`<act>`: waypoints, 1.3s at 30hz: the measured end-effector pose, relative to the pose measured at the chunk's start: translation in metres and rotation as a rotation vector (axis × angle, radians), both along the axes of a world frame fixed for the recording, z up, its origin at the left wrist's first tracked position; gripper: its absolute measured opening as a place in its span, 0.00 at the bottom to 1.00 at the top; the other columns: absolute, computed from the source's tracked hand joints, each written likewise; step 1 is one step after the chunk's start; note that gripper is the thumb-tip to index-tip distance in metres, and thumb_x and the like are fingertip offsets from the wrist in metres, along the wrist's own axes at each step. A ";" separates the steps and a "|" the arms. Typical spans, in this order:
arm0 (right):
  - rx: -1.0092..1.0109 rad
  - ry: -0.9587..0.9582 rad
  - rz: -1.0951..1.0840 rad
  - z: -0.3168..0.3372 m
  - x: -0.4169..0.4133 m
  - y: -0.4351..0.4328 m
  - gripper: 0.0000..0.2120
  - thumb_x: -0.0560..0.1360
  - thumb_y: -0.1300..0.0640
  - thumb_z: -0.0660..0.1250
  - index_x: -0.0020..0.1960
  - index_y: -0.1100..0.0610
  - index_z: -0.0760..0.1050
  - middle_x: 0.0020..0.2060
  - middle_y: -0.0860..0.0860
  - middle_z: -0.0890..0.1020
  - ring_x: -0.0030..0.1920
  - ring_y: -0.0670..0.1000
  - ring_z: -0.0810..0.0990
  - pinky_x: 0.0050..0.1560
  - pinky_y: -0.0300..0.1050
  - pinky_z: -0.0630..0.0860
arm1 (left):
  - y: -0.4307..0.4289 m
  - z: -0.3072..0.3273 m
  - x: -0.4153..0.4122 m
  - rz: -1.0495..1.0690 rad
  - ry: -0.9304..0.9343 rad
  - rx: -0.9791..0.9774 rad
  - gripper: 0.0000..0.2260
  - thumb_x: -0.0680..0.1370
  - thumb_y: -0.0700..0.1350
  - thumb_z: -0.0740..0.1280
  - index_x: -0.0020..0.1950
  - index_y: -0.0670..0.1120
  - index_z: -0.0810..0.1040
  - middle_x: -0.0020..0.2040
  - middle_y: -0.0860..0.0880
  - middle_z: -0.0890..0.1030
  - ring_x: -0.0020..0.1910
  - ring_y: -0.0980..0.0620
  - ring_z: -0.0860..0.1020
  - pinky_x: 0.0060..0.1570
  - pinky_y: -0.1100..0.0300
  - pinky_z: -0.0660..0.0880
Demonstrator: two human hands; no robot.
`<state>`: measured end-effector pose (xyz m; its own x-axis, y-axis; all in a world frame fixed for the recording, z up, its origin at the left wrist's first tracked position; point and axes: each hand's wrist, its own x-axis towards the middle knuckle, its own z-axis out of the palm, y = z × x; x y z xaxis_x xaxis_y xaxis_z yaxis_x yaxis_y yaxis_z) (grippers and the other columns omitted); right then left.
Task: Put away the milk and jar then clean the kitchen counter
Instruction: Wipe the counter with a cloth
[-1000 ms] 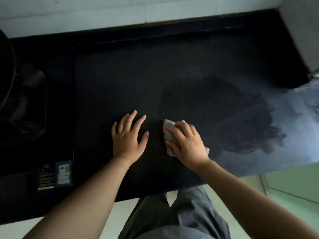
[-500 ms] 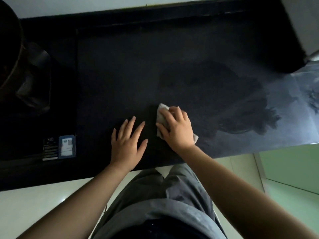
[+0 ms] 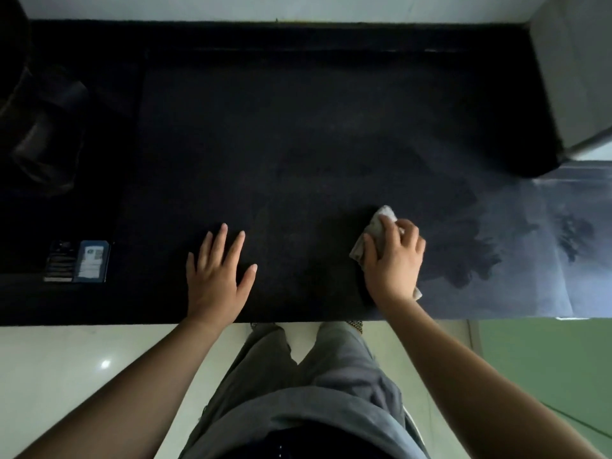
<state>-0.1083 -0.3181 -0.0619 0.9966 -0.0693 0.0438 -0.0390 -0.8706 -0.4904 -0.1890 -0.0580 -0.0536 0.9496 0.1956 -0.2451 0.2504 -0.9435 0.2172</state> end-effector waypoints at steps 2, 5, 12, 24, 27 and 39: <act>0.004 -0.020 0.155 0.001 -0.010 0.016 0.19 0.74 0.52 0.66 0.63 0.56 0.71 0.59 0.60 0.73 0.54 0.63 0.70 0.55 0.56 0.69 | -0.001 -0.001 0.000 0.012 -0.001 0.006 0.30 0.75 0.61 0.48 0.75 0.49 0.62 0.77 0.44 0.57 0.75 0.40 0.55 0.69 0.36 0.54; 0.031 -0.049 0.340 0.003 -0.016 0.036 0.19 0.73 0.54 0.68 0.62 0.57 0.74 0.57 0.60 0.75 0.54 0.63 0.73 0.53 0.57 0.72 | -0.002 -0.001 0.000 0.017 0.003 0.000 0.30 0.76 0.61 0.49 0.74 0.49 0.62 0.77 0.45 0.57 0.75 0.41 0.55 0.69 0.36 0.54; 0.008 -0.043 0.322 0.003 0.079 0.085 0.20 0.75 0.50 0.63 0.65 0.55 0.70 0.60 0.59 0.72 0.55 0.61 0.70 0.54 0.55 0.69 | 0.003 -0.005 0.001 -0.008 -0.005 0.018 0.29 0.76 0.60 0.50 0.74 0.49 0.63 0.76 0.44 0.60 0.74 0.39 0.59 0.67 0.35 0.57; -0.016 -0.042 0.591 0.000 0.043 0.136 0.20 0.75 0.49 0.64 0.64 0.55 0.71 0.60 0.59 0.72 0.55 0.60 0.71 0.54 0.57 0.71 | 0.015 -0.007 -0.004 -0.063 0.006 -0.021 0.28 0.77 0.61 0.51 0.75 0.52 0.61 0.77 0.45 0.59 0.74 0.42 0.59 0.65 0.38 0.59; -0.017 -0.052 0.480 0.000 -0.012 0.098 0.20 0.75 0.48 0.63 0.63 0.56 0.72 0.58 0.58 0.74 0.55 0.60 0.72 0.53 0.55 0.73 | 0.019 -0.007 -0.005 -0.085 0.001 -0.058 0.28 0.77 0.60 0.51 0.75 0.52 0.61 0.77 0.46 0.58 0.74 0.42 0.58 0.65 0.38 0.58; -0.006 0.018 -0.076 0.003 0.004 0.118 0.19 0.75 0.49 0.63 0.64 0.51 0.67 0.62 0.57 0.69 0.58 0.60 0.68 0.54 0.54 0.68 | 0.045 -0.005 -0.004 -0.296 0.001 0.001 0.27 0.78 0.58 0.58 0.75 0.51 0.60 0.77 0.44 0.57 0.74 0.42 0.59 0.65 0.43 0.61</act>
